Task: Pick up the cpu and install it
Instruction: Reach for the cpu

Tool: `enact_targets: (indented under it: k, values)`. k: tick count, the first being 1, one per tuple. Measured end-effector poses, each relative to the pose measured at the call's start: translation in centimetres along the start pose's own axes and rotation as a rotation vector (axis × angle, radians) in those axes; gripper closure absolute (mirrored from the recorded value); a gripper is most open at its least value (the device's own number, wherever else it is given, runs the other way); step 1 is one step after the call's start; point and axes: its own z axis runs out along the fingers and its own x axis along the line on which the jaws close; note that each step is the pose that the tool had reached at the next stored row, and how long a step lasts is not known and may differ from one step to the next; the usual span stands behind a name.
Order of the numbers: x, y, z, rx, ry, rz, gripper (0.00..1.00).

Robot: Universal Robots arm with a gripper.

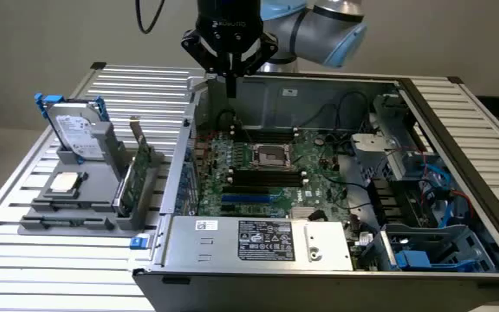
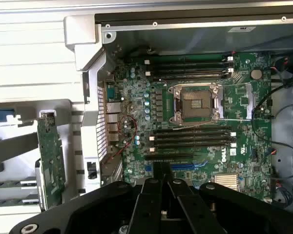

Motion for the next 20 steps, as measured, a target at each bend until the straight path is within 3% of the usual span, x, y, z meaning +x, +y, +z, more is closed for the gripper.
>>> enact_targets:
  k: [8, 20]
  values:
    - [0.2, -0.02, -0.02, 0.0003, 0.0003, 0.000, 0.89]
    - [5.6, -0.63, -0.13, 0.0000, 0.0000, 0.000, 0.89]
